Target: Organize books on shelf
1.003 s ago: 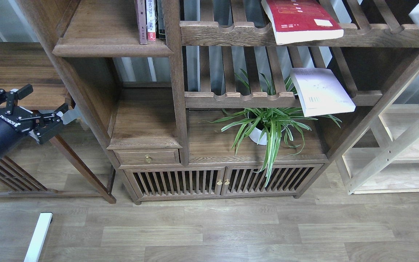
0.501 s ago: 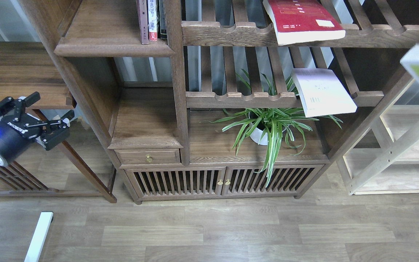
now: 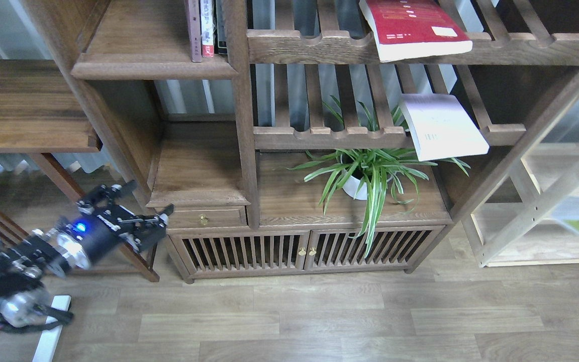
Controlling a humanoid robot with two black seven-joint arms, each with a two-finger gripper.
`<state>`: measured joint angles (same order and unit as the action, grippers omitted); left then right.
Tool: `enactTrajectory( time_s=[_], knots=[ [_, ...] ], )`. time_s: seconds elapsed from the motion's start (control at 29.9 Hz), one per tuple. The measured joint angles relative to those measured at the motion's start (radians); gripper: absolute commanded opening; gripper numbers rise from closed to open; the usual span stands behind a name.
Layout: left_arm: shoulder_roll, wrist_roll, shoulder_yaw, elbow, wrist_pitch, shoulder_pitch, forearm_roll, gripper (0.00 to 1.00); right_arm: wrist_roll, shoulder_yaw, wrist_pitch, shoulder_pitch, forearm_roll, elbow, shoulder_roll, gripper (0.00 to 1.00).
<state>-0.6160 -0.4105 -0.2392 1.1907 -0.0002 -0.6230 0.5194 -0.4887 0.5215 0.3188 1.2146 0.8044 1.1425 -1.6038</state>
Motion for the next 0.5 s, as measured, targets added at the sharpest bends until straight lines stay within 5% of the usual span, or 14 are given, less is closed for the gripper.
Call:
enactTrajectory(
  time_s=[0.5],
  knots=[
    [0.368, -0.001, 0.242, -0.312, -0.001, 0.01, 0.002, 0.99, 0.0, 0.012, -0.27, -0.316, -0.01, -0.075, 0.6, 0.03]
  ],
)
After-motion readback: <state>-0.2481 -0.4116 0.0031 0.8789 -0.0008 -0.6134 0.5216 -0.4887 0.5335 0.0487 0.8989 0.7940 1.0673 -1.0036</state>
